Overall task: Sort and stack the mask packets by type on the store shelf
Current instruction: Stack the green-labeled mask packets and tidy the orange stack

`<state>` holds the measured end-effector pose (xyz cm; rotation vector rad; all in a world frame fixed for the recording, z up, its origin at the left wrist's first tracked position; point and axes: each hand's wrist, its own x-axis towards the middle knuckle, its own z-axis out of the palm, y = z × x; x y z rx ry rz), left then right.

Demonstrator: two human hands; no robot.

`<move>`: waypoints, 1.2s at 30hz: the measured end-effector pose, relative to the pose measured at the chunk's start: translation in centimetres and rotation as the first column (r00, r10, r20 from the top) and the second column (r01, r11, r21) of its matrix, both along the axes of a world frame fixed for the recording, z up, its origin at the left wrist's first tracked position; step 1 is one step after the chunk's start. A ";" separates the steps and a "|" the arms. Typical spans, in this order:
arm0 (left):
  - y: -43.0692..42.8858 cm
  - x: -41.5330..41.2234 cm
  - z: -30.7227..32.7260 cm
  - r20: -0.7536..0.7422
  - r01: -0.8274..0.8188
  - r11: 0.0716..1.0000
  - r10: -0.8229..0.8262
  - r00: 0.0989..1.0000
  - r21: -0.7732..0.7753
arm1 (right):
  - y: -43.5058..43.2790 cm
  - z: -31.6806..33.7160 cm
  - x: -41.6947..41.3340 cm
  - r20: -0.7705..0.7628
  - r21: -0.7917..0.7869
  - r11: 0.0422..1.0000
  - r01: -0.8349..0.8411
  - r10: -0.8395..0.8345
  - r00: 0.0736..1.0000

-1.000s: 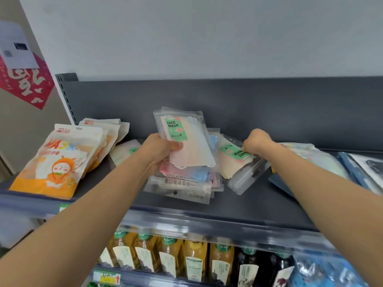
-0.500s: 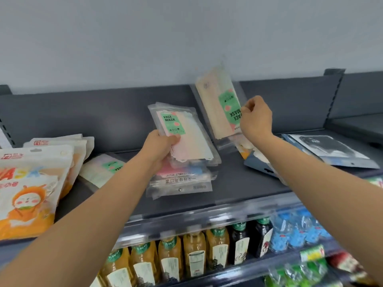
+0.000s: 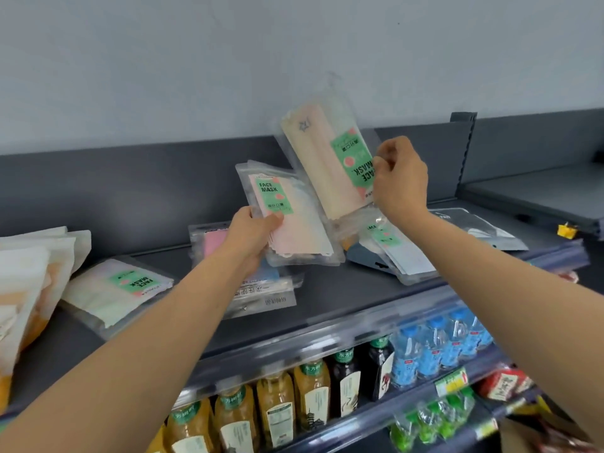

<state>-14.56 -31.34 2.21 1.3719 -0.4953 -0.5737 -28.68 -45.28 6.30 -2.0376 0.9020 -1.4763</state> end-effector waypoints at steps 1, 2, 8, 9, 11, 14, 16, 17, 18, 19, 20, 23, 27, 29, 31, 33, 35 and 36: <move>-0.4 -0.3 0.1 -0.001 0.006 1.000 -0.006 1.000 -0.007 | -0.6 0.1 -0.1 -0.004 0.040 0.999 -0.013 0.014 1.000; -0.9 -0.6 0.3 -0.006 0.012 1.000 -0.012 1.000 -0.010 | -1.3 0.1 -0.1 -0.015 0.088 0.996 -0.032 0.033 0.999; -4.3 -2.9 0.3 -0.046 0.000 0.999 -0.002 0.999 -0.033 | -5.3 -1.4 -0.4 -0.194 0.339 0.936 -0.091 0.164 0.967; -4.8 -3.2 0.2 -0.055 -0.011 0.999 0.009 0.998 -0.035 | -5.9 -1.8 -0.3 -0.216 0.369 0.924 -0.102 0.192 0.957; -5.9 -3.8 -0.1 -0.072 -0.013 0.999 0.010 0.997 -0.038 | -7.1 -2.5 -0.2 -0.251 0.438 0.888 -0.136 0.267 0.930; -7.3 -4.8 -0.7 -0.081 -0.011 0.999 0.008 0.997 -0.032 | -8.6 -3.1 -0.3 -0.274 0.530 0.823 -0.204 0.394 0.877; -8.2 -5.3 -1.1 -0.062 -0.047 0.999 0.046 0.997 -0.014 | -9.3 -3.3 -0.8 -0.269 0.582 0.771 -0.259 0.483 0.834; -8.5 -5.5 -1.2 -0.047 -0.069 0.998 0.068 0.997 -0.005 | -9.6 -3.3 -1.1 -0.259 0.611 0.739 -0.282 0.524 0.811; -8.7 -5.8 -1.4 -0.032 -0.082 0.997 0.082 0.996 -0.002 | -9.9 -3.4 -1.3 -0.244 0.640 0.707 -0.302 0.559 0.792; -8.9 -6.0 -1.5 -0.013 -0.092 0.996 0.092 0.996 -0.004 | -10.3 -3.6 -1.4 -0.216 0.673 0.662 -0.329 0.601 0.770; -9.0 -6.3 -1.6 0.007 -0.104 0.995 0.104 0.995 -0.004 | -10.7 -3.7 -1.4 -0.162 0.716 0.595 -0.365 0.650 0.742; -8.7 -7.1 -1.8 0.159 -0.162 0.986 0.155 0.975 0.035 | -10.8 -3.9 -1.3 0.031 0.785 0.385 -0.485 0.758 0.652; -7.1 -7.6 -1.7 0.351 -0.237 0.966 0.188 0.917 0.104 | -10.2 -3.7 -0.6 0.095 0.735 0.349 -0.581 0.796 0.598; -6.4 -7.7 -1.7 0.373 -0.279 0.947 0.203 0.905 0.161 | -9.8 -3.6 -0.3 0.091 0.724 0.339 -0.600 0.816 0.571; -5.8 -7.7 -1.9 0.355 -0.311 0.928 0.225 0.908 0.207 | -9.3 -3.6 -0.2 0.056 0.718 0.345 -0.604 0.837 0.544; -5.4 -7.7 -2.1 0.305 -0.322 0.925 0.253 0.918 0.203 | -9.0 -3.7 -0.3 0.028 0.716 0.348 -0.605 0.852 0.522; -5.2 -7.7 -2.1 0.273 -0.320 0.928 0.263 0.925 0.190 | -8.9 -3.7 -0.7 0.005 0.708 0.367 -0.603 0.852 0.524; -5.1 -7.6 -1.9 0.275 -0.318 0.928 0.260 0.926 0.193 | -9.0 -3.7 -1.0 -0.029 0.698 0.411 -0.587 0.834 0.551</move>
